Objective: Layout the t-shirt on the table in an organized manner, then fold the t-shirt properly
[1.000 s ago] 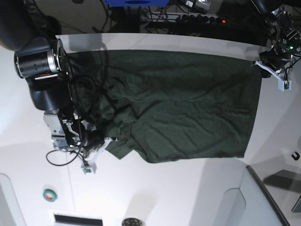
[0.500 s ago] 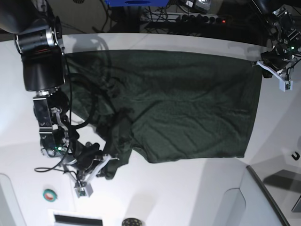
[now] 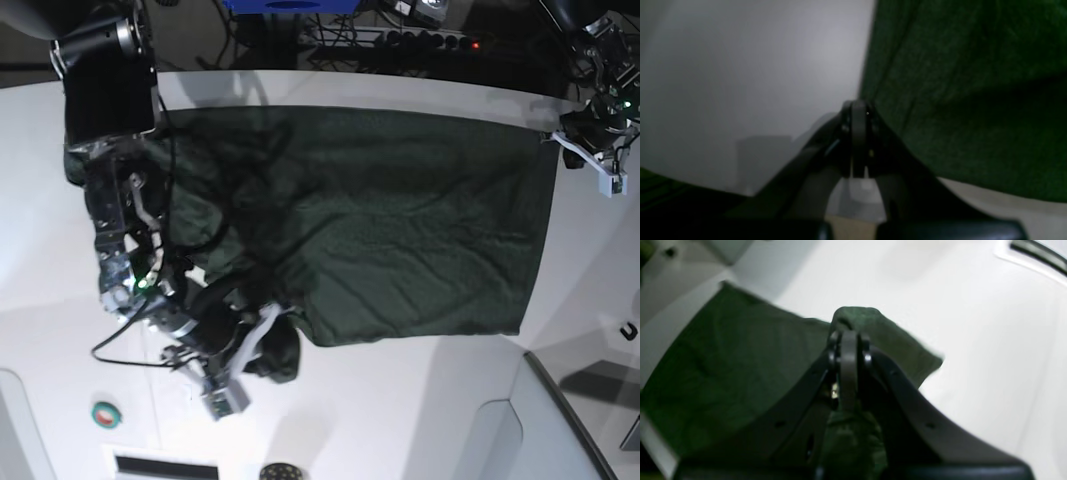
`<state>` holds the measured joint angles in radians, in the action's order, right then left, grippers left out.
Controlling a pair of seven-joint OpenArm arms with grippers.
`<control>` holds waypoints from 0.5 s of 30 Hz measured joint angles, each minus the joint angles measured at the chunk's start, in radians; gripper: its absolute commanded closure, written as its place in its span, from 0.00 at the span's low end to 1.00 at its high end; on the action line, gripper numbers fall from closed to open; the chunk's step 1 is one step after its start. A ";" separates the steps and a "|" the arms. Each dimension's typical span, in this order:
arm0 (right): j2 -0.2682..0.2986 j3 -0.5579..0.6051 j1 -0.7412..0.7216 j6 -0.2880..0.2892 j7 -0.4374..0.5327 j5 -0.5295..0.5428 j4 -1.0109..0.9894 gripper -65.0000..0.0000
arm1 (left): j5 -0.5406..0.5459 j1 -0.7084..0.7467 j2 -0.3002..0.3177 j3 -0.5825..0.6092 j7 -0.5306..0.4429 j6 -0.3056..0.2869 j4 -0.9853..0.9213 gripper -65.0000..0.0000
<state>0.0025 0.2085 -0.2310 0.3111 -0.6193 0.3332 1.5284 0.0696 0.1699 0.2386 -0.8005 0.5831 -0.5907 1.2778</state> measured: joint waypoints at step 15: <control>0.000 0.308 0.232 0.021 -0.014 0.001 0.000 0.69 | 0.007 0.001 0.051 -0.115 0.096 -0.005 0.005 1.00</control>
<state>0.0029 0.5163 0.0010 0.3321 -0.6334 0.3344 1.5280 0.0769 0.1711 0.2901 -0.9157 0.6792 -0.5957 1.2827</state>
